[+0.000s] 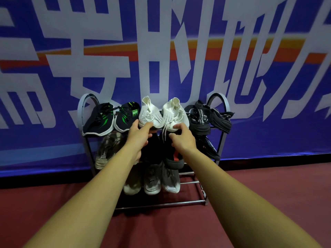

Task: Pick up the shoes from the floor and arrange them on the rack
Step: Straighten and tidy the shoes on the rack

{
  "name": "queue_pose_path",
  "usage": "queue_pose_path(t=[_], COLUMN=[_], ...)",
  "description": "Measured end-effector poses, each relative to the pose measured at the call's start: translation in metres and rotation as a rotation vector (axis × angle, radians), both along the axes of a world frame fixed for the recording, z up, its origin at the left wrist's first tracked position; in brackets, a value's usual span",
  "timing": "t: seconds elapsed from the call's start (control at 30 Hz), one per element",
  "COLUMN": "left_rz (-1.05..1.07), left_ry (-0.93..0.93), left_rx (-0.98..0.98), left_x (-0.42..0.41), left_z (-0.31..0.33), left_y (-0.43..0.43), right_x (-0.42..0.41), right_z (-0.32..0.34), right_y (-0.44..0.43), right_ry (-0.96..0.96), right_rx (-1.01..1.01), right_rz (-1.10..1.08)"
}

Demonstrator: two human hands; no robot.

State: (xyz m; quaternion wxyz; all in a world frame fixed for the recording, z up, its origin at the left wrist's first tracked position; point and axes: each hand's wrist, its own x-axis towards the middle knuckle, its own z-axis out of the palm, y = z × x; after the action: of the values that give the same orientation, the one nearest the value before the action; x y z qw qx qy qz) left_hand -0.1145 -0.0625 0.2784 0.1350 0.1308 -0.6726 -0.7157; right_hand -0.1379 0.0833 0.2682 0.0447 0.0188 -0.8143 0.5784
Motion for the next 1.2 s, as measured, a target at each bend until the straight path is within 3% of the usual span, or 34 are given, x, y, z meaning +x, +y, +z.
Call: queue_pose_path(t=[0.23, 0.33, 0.83, 1.03, 1.2], left_rz=[0.060, 0.104, 0.080, 0.095, 0.090], left_ry=[0.001, -0.014, 0.010, 0.024, 0.010], left_rx=[-0.125, -0.171, -0.190, -0.272, -0.402], left_x=[0.003, -0.001, 0.007, 0.011, 0.023], left_z=[0.001, -0.004, -0.008, -0.008, -0.004], left_y=[-0.009, -0.009, 0.009, 0.018, 0.028], right_x=[0.004, 0.006, 0.016, 0.014, 0.011], right_z=[0.020, 0.028, 0.021, 0.015, 0.015], right_y=[0.011, 0.010, -0.001, 0.009, 0.024], right_ry=[-0.063, -0.040, -0.130, -0.023, -0.033], right_rx=[-0.511, -0.602, -0.401, -0.061, 0.022], right_rz=[0.034, 0.001, 0.187, 0.057, -0.037])
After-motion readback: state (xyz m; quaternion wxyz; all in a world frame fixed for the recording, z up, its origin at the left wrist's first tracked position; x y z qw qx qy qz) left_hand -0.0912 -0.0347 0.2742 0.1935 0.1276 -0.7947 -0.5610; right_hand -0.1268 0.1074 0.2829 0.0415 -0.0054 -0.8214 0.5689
